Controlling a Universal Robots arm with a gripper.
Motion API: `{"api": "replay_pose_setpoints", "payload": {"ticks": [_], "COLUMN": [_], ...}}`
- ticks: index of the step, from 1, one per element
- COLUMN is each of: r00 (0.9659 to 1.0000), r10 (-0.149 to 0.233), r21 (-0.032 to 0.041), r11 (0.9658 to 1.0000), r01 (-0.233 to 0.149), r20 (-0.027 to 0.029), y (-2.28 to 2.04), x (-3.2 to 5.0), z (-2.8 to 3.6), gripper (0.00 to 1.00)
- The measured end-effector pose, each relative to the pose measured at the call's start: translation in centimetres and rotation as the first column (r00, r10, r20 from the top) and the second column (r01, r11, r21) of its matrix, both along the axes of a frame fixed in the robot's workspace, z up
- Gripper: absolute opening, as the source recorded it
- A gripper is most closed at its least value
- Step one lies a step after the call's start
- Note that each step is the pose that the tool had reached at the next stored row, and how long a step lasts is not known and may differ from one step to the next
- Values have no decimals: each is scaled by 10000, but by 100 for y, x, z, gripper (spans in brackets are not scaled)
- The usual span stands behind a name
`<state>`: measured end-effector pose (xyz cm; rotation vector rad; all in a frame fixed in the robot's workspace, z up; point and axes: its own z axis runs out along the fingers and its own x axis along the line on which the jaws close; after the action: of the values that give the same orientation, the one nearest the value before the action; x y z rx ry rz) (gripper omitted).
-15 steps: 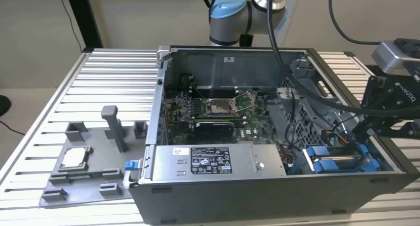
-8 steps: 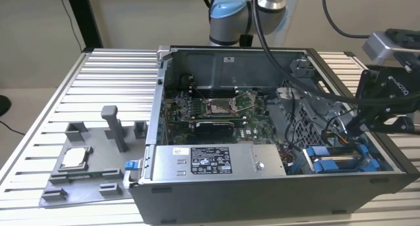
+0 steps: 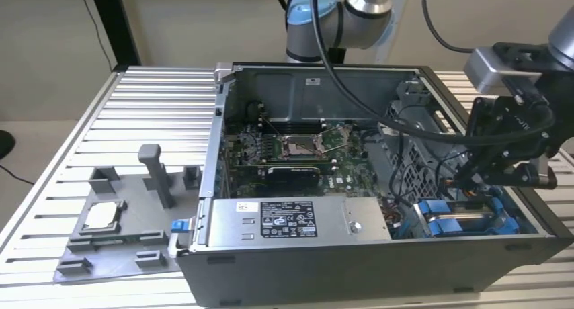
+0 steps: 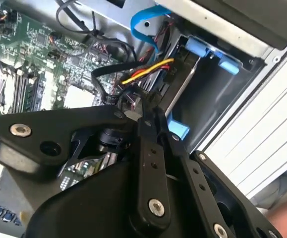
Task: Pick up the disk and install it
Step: 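Insert the second disk wire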
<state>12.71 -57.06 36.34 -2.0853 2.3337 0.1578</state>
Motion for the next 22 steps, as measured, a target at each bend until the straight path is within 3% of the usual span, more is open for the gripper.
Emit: {"api": "replay_pose_setpoints", "payload": {"ticks": [2, 5, 6, 7, 12, 19, 22], "r00": [9997, 9980, 9973, 9969, 9967, 9942, 9936], "r10": [1, 3, 6, 9, 12, 62, 218], "r21": [-14, -60, -81, -111, -132, -132, -133], "r11": [10000, 10000, 10000, 9999, 9999, 9999, 9997], "r01": [0, 1, 0, 0, -1, -48, -204], "r20": [230, 625, 728, 787, 810, 1078, 1104], "y": [-5, -6, -5, -5, -6, -6, -6], "x": [-54, -114, -130, -148, -158, -164, -172], "z": [-1, -6, -8, -10, -14, -75, -85], "gripper": [0, 0, 0, 0, 0, 0, 0]}}
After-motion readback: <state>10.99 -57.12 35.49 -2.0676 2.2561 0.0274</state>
